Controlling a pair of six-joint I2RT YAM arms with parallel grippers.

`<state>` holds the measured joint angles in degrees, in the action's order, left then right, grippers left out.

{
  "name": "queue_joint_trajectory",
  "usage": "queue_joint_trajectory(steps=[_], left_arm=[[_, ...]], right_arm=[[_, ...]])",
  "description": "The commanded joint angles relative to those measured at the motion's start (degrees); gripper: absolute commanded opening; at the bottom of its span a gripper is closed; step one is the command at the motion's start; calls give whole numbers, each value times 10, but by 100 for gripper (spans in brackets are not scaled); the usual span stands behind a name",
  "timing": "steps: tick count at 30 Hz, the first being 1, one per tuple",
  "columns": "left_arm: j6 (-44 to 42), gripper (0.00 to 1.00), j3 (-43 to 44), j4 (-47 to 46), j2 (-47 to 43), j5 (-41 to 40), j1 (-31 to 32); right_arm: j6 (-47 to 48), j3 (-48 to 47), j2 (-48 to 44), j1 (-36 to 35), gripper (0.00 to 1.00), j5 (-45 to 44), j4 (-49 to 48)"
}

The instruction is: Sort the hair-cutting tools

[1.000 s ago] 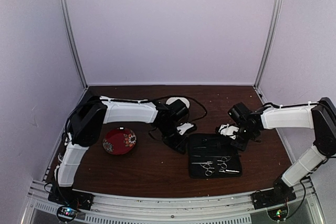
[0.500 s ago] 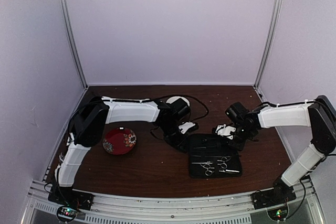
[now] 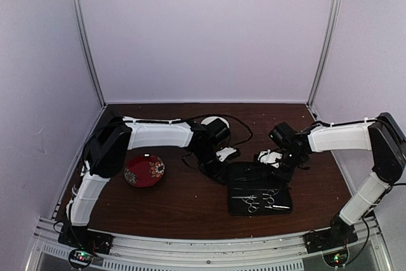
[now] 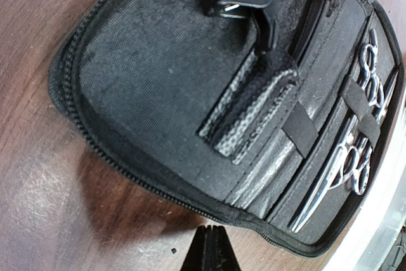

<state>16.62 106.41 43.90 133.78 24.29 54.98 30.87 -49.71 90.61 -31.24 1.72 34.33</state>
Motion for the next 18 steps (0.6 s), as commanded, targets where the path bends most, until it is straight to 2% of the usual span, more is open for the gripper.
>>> queue_joint_trajectory(steps=[1, 10, 18], left_arm=[[-8, 0, 14, 0, 9, 8, 5], [-7, 0, 15, 1, 9, 8, 7], [-9, 0, 23, 0, 9, 9, 8]], right_arm=[[-34, -16, 14, -7, 0, 2, 4], [-39, 7, -15, -6, 0, -78, 0], [-48, 7, -20, -7, 0, -73, 8]])
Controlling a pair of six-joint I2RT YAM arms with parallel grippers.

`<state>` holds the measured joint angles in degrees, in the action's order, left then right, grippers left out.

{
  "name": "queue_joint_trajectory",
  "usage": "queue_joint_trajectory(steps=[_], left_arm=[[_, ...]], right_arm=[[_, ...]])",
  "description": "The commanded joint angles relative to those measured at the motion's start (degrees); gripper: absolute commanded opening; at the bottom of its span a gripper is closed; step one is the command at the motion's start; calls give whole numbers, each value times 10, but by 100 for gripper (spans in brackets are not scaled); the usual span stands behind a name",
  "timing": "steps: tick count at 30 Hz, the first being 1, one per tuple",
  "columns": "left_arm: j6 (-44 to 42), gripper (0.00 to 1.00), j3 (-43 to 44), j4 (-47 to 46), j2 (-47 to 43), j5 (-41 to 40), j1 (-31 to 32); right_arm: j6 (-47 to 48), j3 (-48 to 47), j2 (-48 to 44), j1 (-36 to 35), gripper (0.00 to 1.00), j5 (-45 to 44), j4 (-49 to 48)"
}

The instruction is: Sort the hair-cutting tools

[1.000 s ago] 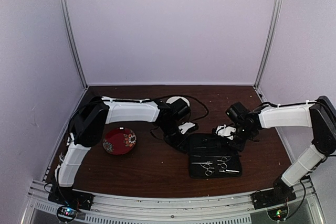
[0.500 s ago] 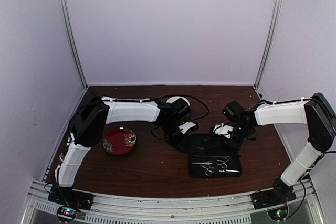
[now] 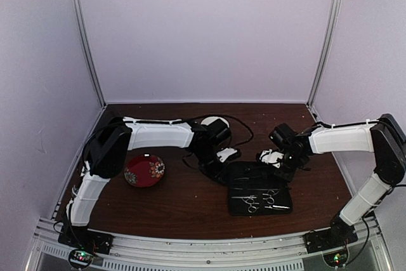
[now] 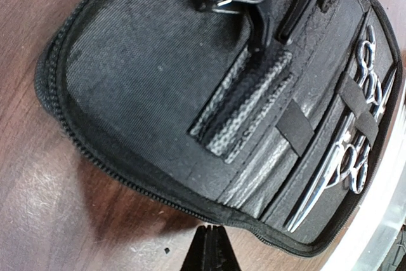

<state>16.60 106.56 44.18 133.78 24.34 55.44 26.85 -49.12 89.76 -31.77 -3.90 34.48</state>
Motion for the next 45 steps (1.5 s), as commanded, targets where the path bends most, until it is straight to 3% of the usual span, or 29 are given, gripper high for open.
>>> queue_joint_trajectory(steps=[1, 16, 26, 33, 45], left_arm=[[-9, 0, 22, -2, 8, 8, 4], [-8, 0, 29, -3, 16, 15, 5], [-1, 0, 26, -5, 20, 13, 6], [8, 0, 10, -26, 17, 22, 6], [23, 0, -2, -51, 17, 33, 6]], right_arm=[[-6, -2, -12, -4, 0, -16, 8], [-7, -33, 23, -50, 0, -11, 10], [-11, -45, 58, -59, 0, 59, 21], [-12, -46, 61, -59, 9, 80, 28], [3, -58, 61, -59, 14, 171, 60]])
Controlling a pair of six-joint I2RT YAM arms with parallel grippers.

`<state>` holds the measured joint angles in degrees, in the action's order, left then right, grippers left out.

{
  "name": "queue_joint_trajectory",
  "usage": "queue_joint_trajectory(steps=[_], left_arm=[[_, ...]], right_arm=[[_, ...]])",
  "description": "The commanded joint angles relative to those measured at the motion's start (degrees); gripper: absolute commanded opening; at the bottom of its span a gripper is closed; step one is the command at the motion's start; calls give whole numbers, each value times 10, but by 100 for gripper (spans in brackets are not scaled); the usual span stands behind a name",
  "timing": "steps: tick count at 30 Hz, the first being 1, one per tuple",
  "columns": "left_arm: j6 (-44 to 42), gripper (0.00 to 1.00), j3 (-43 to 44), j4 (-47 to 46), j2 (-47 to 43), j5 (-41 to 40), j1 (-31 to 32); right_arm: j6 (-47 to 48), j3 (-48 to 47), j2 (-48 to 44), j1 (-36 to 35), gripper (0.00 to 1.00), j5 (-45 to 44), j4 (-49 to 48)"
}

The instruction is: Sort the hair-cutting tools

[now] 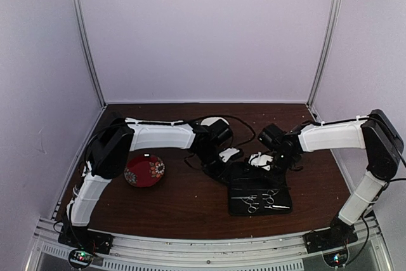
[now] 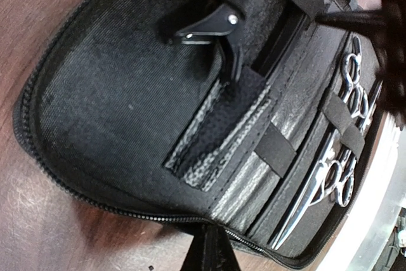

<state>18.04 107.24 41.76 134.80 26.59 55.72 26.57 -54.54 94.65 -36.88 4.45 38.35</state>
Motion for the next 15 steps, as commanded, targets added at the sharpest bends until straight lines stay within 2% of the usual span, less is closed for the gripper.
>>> queue_joint_trajectory(steps=[1, 5, 10, 15], left_arm=[[9, 0, -9, -28, 6, 11, 3], [9, 0, -9, -30, 5, 9, 3], [12, 0, -13, -28, 1, -2, 3], [-2, 0, -52, -25, -60, -32, 3]], right_arm=[[7, -3, 9, -8, 15, 93, 22], [8, 0, -4, -8, 21, 97, 14], [4, -10, -1, -8, 23, 84, 30], [16, 5, -60, 21, 26, 57, 58]])
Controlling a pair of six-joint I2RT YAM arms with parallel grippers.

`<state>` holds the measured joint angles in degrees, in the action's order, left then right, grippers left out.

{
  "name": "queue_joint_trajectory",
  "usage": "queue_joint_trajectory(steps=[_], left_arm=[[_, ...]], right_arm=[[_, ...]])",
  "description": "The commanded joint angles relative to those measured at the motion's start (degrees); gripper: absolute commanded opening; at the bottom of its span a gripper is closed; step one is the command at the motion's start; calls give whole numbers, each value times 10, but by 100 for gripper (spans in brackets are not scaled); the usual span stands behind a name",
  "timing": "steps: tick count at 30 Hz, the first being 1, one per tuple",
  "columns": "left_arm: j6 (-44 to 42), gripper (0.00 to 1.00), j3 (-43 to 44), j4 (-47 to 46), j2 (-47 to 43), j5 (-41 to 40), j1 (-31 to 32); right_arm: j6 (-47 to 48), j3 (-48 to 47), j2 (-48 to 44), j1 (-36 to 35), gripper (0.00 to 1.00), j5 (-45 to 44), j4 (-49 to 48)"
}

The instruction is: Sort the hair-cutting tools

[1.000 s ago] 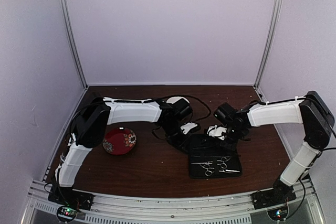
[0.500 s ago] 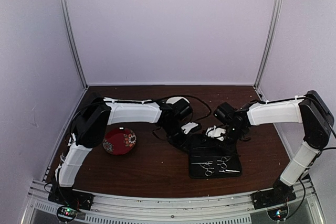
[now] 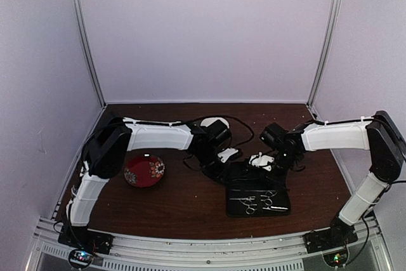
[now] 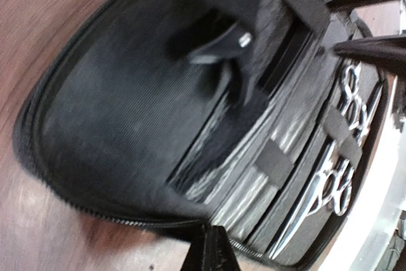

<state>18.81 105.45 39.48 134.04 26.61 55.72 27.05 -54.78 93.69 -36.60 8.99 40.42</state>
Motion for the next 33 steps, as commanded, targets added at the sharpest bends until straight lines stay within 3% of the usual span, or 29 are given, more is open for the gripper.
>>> queue_joint_trajectory(steps=[1, 7, 12, 18, 25, 33], left_arm=[[-17, 1, -40, 6, -66, -43, 3], [-56, 13, -26, 66, -101, -91, 3], [-71, 18, -23, 71, -116, -120, 3], [-61, 40, -26, 68, -137, -134, 3], [-45, 49, -30, 66, -144, -152, 3], [-42, 50, -37, 51, -144, -143, 3]], right_arm=[[15, 5, -64, 26, 27, 15, 53], [43, -20, -124, 60, 30, 9, 86], [87, -55, -97, 81, 28, -48, 69], [116, -79, -50, 90, 28, -91, 37], [131, -82, -8, 92, 28, -113, 15], [135, -81, 21, 93, 26, -120, 2]])
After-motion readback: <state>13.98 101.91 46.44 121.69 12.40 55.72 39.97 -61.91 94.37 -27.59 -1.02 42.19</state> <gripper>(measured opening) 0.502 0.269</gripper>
